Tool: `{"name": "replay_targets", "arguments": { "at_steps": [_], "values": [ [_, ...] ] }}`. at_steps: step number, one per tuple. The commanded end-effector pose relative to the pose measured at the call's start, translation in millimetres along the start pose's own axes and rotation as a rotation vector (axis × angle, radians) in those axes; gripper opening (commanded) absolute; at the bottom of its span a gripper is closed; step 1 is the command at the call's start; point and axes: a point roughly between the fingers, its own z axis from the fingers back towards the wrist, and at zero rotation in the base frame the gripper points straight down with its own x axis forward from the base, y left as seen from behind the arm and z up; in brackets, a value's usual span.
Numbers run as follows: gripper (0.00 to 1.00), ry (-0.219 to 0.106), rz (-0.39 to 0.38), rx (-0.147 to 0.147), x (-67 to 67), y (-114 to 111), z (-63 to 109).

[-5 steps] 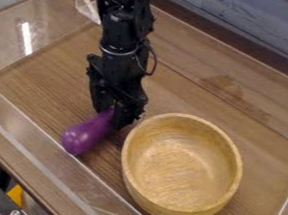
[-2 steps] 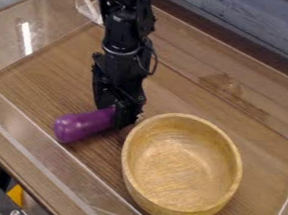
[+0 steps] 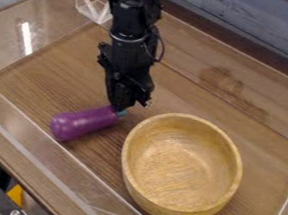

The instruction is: Put the purple eggplant in the brown bowl

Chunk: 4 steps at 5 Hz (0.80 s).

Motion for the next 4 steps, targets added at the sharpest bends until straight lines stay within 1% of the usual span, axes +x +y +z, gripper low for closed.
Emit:
{"name": "replay_targets", "arguments": {
  "at_steps": [1,2,3,4],
  "values": [
    [0.0,-0.041,0.072,0.017,15.5,14.4,26.9],
    [1.0,-0.06,0.143,0.013,25.9,25.3,48.1],
    [1.0,-0.056,0.201,0.005,21.1,35.8,44.7],
    [1.0,-0.041,0.195,-0.002,10.7,22.9,39.7]
  ]
}}
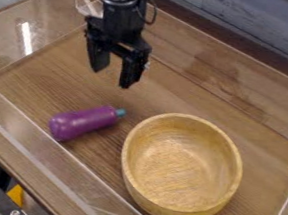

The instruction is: Put the purple eggplant in the brown bowl

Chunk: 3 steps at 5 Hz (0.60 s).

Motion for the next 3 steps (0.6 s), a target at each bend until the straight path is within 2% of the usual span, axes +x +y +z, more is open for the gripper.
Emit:
{"name": "replay_targets", "arguments": {
  "at_steps": [1,2,3],
  "values": [
    [1.0,-0.043,-0.029,0.014,-7.0,-13.2,12.1],
    [1.0,-0.029,-0.06,0.012,-10.6,-13.4,0.8],
    [0.0,-0.016,-0.085,0.01,-12.5,-13.7,-10.9]
  ]
}}
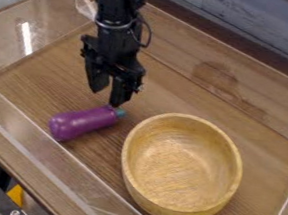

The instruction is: Put the purple eggplant in the brown bowl

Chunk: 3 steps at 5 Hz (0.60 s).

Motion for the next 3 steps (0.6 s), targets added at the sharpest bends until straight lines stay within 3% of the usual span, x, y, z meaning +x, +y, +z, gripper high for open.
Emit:
{"name": "replay_targets", "arguments": {
  "at_steps": [1,2,3],
  "values": [
    [1.0,-0.015,-0.054,0.009,-5.2,-1.6,-5.2],
    [1.0,-0.011,-0.096,0.005,-12.8,-3.0,-13.9],
    [0.0,-0.015,-0.113,0.006,-9.0,-5.0,-7.4]
  ]
}}
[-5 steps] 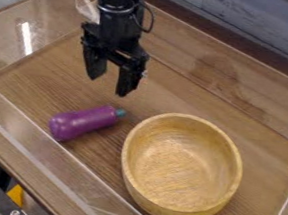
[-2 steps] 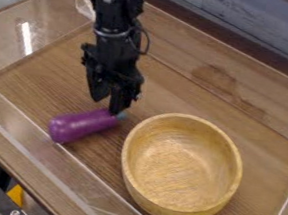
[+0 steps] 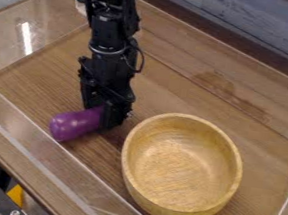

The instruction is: Put the purple eggplant in the brown bowl

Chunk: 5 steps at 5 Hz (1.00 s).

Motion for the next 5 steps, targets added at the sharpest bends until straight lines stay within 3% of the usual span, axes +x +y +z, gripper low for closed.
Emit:
{"name": "replay_targets", "arguments": {
  "at_steps": [1,2,3,4,5],
  "values": [
    [0.0,-0.048,-0.021,0.018,10.9,-0.5,19.6],
    [0.0,-0.067,0.103,0.006,13.1,2.2,31.7],
    [0.0,-0.115,0.249,0.005,19.6,7.0,54.4],
    [0.0,-0.172,0.308,-0.004,36.0,10.2,74.1],
    [0.0,-0.147,0.246,-0.031,32.4,-24.8,66.1]
  ]
}}
